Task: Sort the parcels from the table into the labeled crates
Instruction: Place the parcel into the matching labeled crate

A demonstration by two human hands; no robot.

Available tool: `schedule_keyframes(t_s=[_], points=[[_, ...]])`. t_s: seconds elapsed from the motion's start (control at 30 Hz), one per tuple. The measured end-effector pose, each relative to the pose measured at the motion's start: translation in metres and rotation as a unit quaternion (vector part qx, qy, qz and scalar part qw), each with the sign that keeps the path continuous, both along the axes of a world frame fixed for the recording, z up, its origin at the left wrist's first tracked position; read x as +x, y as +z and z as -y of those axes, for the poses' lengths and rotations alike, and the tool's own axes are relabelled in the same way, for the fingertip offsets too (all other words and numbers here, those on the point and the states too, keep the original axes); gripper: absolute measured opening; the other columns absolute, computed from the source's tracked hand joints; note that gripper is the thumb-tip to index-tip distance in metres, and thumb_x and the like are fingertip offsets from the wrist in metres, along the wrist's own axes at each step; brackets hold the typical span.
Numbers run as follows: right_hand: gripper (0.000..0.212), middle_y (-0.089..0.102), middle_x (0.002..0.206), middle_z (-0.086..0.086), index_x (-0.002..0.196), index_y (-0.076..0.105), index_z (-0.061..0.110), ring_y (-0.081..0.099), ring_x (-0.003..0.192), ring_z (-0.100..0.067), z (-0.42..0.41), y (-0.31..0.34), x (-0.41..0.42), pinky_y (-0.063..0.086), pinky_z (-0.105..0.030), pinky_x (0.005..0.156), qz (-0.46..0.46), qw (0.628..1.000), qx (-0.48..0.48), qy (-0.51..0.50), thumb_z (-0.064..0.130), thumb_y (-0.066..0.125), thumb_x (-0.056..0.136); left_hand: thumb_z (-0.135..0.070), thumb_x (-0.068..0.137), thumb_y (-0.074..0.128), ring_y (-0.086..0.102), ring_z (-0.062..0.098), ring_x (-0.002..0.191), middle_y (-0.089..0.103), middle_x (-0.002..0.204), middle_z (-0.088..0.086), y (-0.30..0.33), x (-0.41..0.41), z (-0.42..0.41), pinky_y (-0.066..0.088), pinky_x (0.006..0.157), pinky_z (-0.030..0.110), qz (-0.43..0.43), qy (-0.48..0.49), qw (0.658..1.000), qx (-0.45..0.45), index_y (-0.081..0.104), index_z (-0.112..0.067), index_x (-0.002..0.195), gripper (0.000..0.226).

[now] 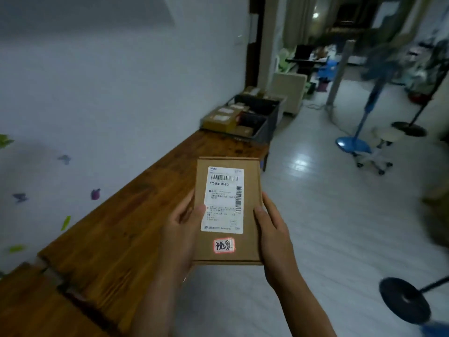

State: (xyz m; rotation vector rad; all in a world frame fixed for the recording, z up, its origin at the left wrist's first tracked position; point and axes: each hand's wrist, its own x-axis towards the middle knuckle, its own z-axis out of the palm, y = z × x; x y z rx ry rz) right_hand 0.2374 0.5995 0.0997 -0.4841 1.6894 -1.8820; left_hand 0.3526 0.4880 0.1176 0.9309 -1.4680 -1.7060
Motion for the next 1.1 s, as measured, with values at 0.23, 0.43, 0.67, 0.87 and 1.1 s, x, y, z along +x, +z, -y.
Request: schedule_keyframes(t_s=[0.23, 0.43, 0.67, 0.87, 1.1], points=[[0.035, 0.075, 0.111, 0.009, 0.140, 0.052, 0.043, 0.075, 0.093, -0.013, -0.019, 0.002, -0.145, 0.062, -0.032, 0.075, 0.009, 0.996, -0.026, -0.086, 0.033, 0.045, 0.107, -0.023, 0.102, 0.056, 0.074, 0.016, 0.096, 0.073, 0.116, -0.010, 0.006, -0.160, -0.009, 0.062, 0.074, 0.036, 0.010, -0.116, 0.993, -0.032, 0.050, -0.044, 0.140, 0.044], [0.038, 0.077, 0.101, 0.013, 0.143, 0.049, 0.041, 0.076, 0.091, -0.016, -0.014, -0.001, -0.258, 0.063, -0.037, 0.075, 0.016, 0.991, -0.021, -0.135, 0.033, 0.046, 0.106, -0.018, 0.098, 0.062, 0.076, 0.018, 0.090, 0.075, 0.107, -0.010, 0.004, -0.283, -0.002, 0.062, 0.066, 0.033, -0.005, -0.119, 0.993, 0.008, 0.051, -0.038, 0.138, 0.046], [0.041, 0.076, 0.093, 0.021, 0.145, 0.046, 0.043, 0.075, 0.086, -0.008, 0.044, -0.016, -0.382, 0.058, -0.023, 0.064, 0.015, 0.987, -0.002, -0.158, 0.031, 0.046, 0.106, -0.018, 0.095, 0.067, 0.076, 0.020, 0.087, 0.075, 0.109, -0.004, -0.014, -0.421, 0.065, 0.061, 0.064, 0.033, -0.009, -0.109, 0.994, 0.007, 0.055, -0.034, 0.130, 0.040], [0.040, 0.077, 0.092, 0.017, 0.144, 0.050, 0.036, 0.076, 0.087, -0.011, 0.118, -0.012, -0.501, 0.059, -0.027, 0.069, 0.006, 0.979, 0.003, -0.203, 0.029, 0.049, 0.105, -0.022, 0.097, 0.064, 0.075, 0.018, 0.092, 0.074, 0.113, -0.003, -0.023, -0.553, 0.147, 0.063, 0.070, 0.034, 0.002, -0.188, 0.982, 0.011, 0.053, -0.042, 0.113, 0.028], [0.036, 0.077, 0.099, 0.013, 0.139, 0.053, 0.039, 0.075, 0.093, -0.014, 0.186, 0.003, -0.643, 0.059, -0.036, 0.082, 0.000, 0.973, 0.005, -0.229, 0.030, 0.052, 0.104, -0.023, 0.099, 0.062, 0.076, 0.015, 0.082, 0.074, 0.108, 0.001, -0.009, -0.709, 0.224, 0.059, 0.057, 0.025, -0.006, -0.213, 0.977, -0.018, 0.050, -0.033, 0.125, 0.031]])
